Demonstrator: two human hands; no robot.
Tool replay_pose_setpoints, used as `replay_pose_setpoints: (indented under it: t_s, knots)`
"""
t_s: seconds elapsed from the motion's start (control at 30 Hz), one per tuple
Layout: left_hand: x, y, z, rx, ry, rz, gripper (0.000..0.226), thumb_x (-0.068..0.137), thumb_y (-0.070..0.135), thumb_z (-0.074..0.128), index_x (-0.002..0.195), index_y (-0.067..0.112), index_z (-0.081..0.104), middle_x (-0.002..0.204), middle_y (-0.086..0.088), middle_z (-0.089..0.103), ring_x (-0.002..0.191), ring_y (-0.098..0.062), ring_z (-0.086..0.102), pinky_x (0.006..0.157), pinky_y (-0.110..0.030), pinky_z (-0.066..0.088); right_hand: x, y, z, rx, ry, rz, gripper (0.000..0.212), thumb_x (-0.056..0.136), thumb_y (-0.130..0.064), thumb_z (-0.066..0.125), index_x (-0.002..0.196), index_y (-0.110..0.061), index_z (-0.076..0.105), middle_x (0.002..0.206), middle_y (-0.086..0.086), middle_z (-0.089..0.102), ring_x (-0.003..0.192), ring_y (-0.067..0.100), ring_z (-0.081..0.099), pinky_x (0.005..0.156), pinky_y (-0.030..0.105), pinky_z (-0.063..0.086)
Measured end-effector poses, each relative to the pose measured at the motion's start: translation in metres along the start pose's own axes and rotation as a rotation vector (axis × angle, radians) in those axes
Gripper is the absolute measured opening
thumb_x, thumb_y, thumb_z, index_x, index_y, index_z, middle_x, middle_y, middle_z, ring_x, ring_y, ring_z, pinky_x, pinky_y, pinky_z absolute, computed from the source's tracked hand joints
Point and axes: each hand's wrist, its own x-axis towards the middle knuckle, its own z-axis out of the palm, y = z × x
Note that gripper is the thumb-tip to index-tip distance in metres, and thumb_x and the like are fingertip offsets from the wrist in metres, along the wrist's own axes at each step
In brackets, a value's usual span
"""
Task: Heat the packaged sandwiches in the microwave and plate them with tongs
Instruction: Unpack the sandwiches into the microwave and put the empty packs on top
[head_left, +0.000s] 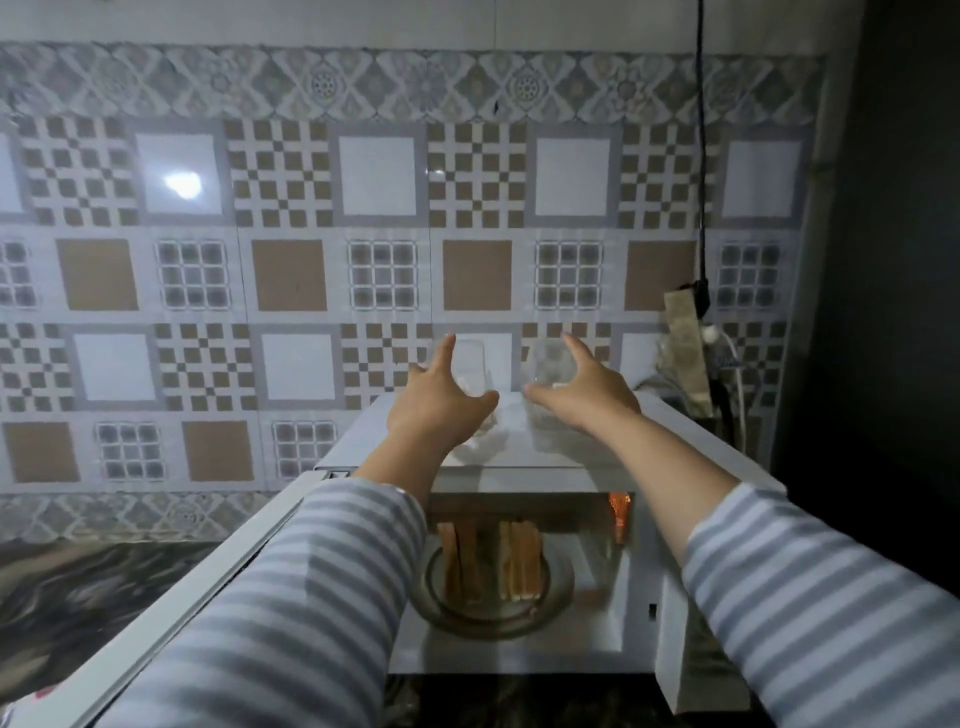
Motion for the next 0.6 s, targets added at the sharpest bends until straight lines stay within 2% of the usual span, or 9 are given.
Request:
replay_pose_setpoints:
  t_s: [0.07,0.13,0.23,0.43,0.53,0.6]
  knots:
    - [0.015,0.001,0.011,0.033,-0.006,-0.022,0.087,0.082,0.053,0.060,0.147,0.044,0.002,0.148,-0.013,0.037,0.115,-0.030,0.056,0.084,-0.039,0.049,0.015,0.007,0.010,-0.001,-0.027,0.017,0.085,0.086,-0.047,0.064,0.151,-0.042,0.010,0.154,0.002,0.034,0.129,0.030,0.047,0.086,0.036,0.044]
    - [0.026,0.001,0.023,0.038,-0.034,-0.043,0.088,0.080,0.054,0.061,0.146,0.046,0.003,0.143,-0.011,0.044,0.116,-0.031,0.056,0.090,-0.044,0.051,0.026,0.015,0.018,0.007,-0.049,0.024,0.084,0.086,-0.047,0.064,0.150,-0.041,0.011,0.154,0.002,0.034,0.130,0.031,0.045,0.088,0.036,0.044]
    - [0.032,0.000,0.036,0.052,-0.074,-0.067,0.090,0.079,0.056,0.062,0.146,0.046,0.003,0.143,-0.009,0.045,0.119,-0.032,0.053,0.096,-0.050,0.047,0.033,0.025,0.025,-0.017,-0.052,0.016,0.083,0.086,-0.047,0.064,0.150,-0.042,0.011,0.154,0.001,0.034,0.130,0.030,0.046,0.082,0.031,0.041]
    - [0.029,-0.001,0.046,0.114,-0.079,-0.086,0.090,0.081,0.061,0.058,0.147,0.045,-0.001,0.154,-0.010,0.027,0.126,-0.035,0.047,0.101,-0.056,0.040,0.041,0.031,0.029,-0.048,-0.064,0.022,0.087,0.083,-0.051,0.064,0.149,-0.044,0.009,0.155,0.003,0.030,0.133,0.032,0.042,0.096,0.040,0.044]
    - [0.030,0.001,0.041,0.200,-0.076,-0.101,0.091,0.079,0.071,0.051,0.147,0.045,-0.004,0.161,-0.006,0.005,0.138,-0.033,0.035,0.108,-0.067,0.020,0.041,0.030,0.027,-0.075,-0.076,0.030,0.091,0.079,-0.056,0.065,0.149,-0.046,0.007,0.155,0.004,0.030,0.132,0.033,0.043,0.095,0.041,0.044]
    - [0.028,0.002,0.035,0.212,-0.058,-0.088,0.089,0.079,0.073,0.047,0.148,0.044,-0.002,0.161,-0.003,0.000,0.141,-0.033,0.028,0.110,-0.067,0.014,0.040,0.028,0.021,-0.088,-0.102,0.038,0.094,0.078,-0.060,0.065,0.150,-0.044,0.005,0.156,0.005,0.028,0.135,0.033,0.039,0.096,0.041,0.044]
